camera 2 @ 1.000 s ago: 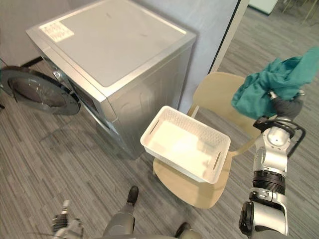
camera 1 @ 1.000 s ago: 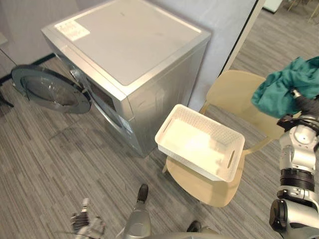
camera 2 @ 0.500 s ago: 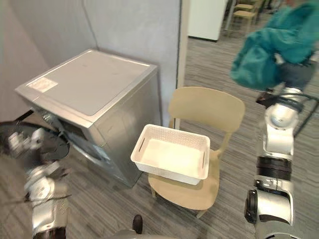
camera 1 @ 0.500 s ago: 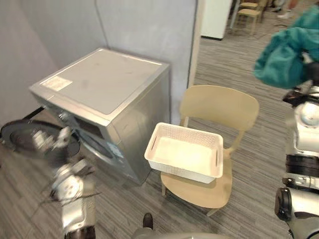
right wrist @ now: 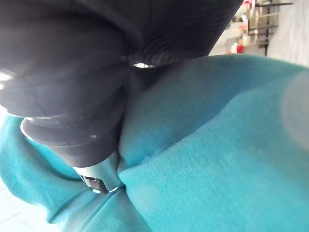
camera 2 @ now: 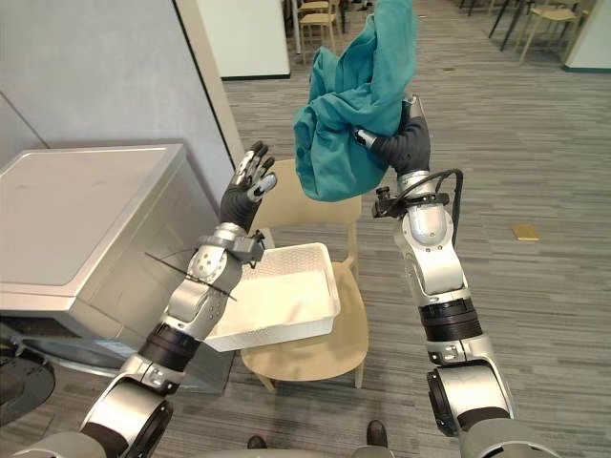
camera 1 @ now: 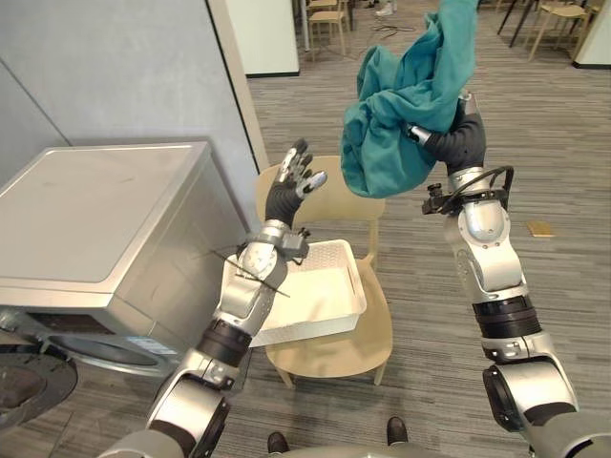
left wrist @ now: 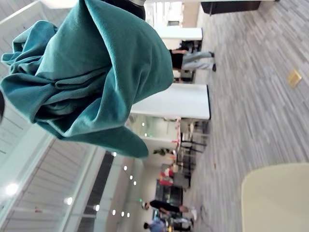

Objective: Pick up the laundry basket with both hands and put the clothes into the washing machine.

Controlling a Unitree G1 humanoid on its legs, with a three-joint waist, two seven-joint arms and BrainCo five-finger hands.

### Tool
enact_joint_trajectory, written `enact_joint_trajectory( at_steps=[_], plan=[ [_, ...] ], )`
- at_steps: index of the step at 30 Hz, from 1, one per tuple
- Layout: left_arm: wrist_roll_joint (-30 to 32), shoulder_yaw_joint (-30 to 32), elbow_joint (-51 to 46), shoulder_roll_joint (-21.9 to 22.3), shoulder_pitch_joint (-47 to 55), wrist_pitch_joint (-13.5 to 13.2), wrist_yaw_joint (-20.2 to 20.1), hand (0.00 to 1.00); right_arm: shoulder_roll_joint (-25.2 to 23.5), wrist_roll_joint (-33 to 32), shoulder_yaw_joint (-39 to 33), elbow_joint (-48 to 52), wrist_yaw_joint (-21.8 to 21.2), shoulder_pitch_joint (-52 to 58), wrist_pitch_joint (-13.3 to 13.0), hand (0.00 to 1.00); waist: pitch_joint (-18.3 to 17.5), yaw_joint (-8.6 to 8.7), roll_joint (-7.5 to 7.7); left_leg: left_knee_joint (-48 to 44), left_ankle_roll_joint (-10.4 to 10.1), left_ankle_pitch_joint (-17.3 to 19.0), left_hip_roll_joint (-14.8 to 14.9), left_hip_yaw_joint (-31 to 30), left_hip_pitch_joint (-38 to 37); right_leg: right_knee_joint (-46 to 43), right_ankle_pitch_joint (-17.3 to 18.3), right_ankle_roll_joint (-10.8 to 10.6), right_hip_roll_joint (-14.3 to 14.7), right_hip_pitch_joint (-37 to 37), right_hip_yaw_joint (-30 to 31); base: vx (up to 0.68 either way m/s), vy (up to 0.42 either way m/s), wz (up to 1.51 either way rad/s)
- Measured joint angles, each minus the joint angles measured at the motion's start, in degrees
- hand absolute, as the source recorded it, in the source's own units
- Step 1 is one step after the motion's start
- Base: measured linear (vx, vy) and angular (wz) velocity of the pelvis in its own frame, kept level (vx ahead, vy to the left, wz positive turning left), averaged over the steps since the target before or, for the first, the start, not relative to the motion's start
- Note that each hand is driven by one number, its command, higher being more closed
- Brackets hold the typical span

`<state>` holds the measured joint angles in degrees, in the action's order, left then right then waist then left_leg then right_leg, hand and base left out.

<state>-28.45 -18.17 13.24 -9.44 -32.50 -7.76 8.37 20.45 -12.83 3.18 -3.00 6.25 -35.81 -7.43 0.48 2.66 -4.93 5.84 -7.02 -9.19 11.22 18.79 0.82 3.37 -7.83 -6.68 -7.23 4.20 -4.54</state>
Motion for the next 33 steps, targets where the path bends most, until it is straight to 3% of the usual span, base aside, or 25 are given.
enact_joint_trajectory(
  at_steps=[6, 14, 29, 30, 33],
  plan=[
    [0.16, -3.91, 5.16, 1.79, -5.65, 1.7, 0.74, 0.0, -0.48, 0.02, 0.18, 0.09, -0.4, 1.06, 0.21, 1.0, -0.11, 0.07, 0.52, 0.03, -0.01, 0.0, 0.24, -1.66, -0.1, 0.49, 0.13, -0.09, 0.23, -1.11, -1.14, -0.02, -0.009, 0.09],
    [0.69, -7.83, 10.06, 3.75, -10.19, 3.74, 0.71, 0.0, -2.71, 0.71, 1.45, 0.09, -1.01, 2.85, 0.57, 1.0, -1.31, 0.48, 3.5, 0.04, -0.19, 0.12, -0.36, -3.83, 1.05, 0.72, 0.52, -0.3, -0.5, -1.36, -2.87, -0.02, 0.003, 0.12],
    [2.1, -11.64, 12.16, 6.49, -17.33, 5.15, 0.69, 0.0, -3.69, 1.43, 1.16, 0.27, -1.12, 4.93, 0.52, 1.0, -1.6, 1.54, 4.09, 0.02, 0.0, -0.01, -0.97, -4.89, 1.24, 0.77, 0.6, -0.73, -1.03, -1.93, -3.76, 0.0, 0.002, 0.04],
    [2.1, -11.67, 12.16, 6.61, -17.43, 5.16, 0.69, 1.0, -3.7, 1.41, 1.16, 0.41, -1.13, 5.1, 0.51, 1.0, -1.6, 1.55, 4.09, 0.02, 0.0, -0.01, -0.97, -4.88, 1.24, 0.78, 0.63, -0.76, -1.03, -1.93, -3.77, 0.0, 0.0, 0.0],
    [2.1, -12.26, 12.15, 7.02, -17.49, 5.17, 0.49, 1.0, -3.72, 0.82, 0.92, 1.28, -1.11, 6.55, 0.5, 1.0, -1.68, 1.56, 4.23, 0.02, -0.01, -0.01, -0.96, -4.86, 1.23, 0.84, 0.71, -0.87, -1.03, -1.95, -3.81, 0.0, 0.0, 0.0]
  ],
)
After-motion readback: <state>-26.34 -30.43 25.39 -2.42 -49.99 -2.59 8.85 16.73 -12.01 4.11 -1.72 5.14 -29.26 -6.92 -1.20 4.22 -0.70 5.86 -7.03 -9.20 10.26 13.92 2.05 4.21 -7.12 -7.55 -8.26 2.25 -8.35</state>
